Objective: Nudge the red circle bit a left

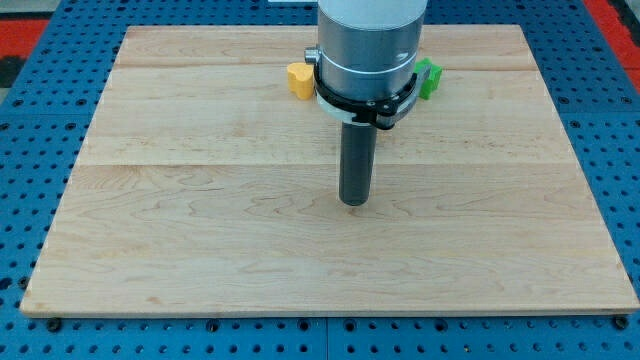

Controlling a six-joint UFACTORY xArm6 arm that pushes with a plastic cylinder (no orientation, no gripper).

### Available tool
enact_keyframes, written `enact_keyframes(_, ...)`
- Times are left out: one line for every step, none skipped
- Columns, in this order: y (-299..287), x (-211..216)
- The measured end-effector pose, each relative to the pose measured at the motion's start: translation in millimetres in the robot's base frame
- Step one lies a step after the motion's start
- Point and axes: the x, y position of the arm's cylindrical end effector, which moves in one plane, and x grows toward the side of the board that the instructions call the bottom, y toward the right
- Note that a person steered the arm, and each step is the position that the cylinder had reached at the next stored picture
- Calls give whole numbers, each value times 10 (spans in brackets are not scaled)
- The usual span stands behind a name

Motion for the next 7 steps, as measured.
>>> enact_keyframes(0, -20)
enact_keyframes(0, -70)
enact_keyframes(41, -7)
enact_keyframes(407, 671)
enact_keyframes(954, 746)
enact_keyframes(1272, 390)
enact_keyframes(1344, 110)
